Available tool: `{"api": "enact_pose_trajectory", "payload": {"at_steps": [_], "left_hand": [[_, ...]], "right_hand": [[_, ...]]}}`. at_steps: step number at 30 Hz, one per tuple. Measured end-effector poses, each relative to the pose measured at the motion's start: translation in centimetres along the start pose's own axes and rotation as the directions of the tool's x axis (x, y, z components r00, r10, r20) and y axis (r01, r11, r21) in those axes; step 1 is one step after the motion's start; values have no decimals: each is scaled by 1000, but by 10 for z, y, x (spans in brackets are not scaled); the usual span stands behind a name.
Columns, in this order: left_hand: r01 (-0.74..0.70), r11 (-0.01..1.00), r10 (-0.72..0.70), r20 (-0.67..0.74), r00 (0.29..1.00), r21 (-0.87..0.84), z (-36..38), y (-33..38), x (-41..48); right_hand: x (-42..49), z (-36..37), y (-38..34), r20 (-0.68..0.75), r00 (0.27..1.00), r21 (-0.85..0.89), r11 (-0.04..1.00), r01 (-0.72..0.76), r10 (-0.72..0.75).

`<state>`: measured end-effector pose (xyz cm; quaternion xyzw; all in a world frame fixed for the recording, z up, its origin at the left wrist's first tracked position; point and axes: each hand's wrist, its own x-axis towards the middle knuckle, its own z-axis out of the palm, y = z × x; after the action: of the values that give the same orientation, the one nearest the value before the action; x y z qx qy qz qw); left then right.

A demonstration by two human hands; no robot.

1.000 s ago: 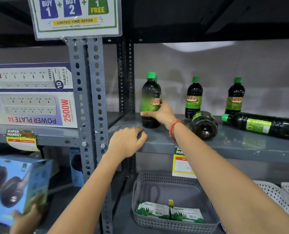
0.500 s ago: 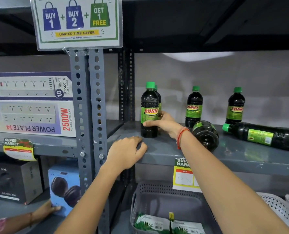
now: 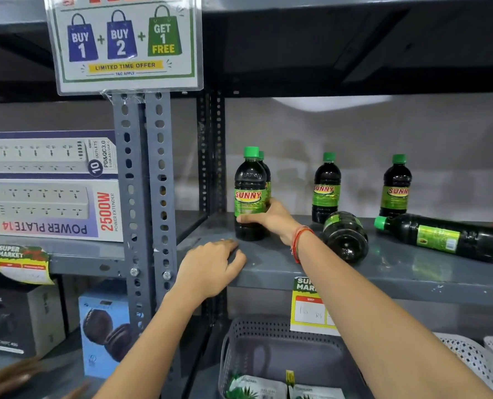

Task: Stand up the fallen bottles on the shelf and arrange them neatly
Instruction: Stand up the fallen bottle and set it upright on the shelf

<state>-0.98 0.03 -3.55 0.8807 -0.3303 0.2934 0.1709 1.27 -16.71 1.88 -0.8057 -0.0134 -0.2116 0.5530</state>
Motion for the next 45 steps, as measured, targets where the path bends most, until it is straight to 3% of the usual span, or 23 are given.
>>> {"api": "enact_pose_trajectory", "payload": {"at_steps": [6,20,33,40,45], "left_hand": [[6,1000,-6,0,1000,13,0,-1,0],[38,999,-33,-131,991,35,8,-2,-3],[78,997,-73,-158,985,23,1,6,-9],[105,994,-93,-339,936,16,10,6,-15],[107,973,-202,-536,820,-202,12,26,-27]], "right_hand": [[2,2,2,-189,982,-150,988,-30,1],[-29,-5,-4,-82,994,-208,977,53,-71],[-80,2,-9,-119,983,-227,968,108,-138],[-83,5,-12,-131,978,-226,965,133,-166],[-106,-15,-28,-197,951,-139,967,214,-239]]}}
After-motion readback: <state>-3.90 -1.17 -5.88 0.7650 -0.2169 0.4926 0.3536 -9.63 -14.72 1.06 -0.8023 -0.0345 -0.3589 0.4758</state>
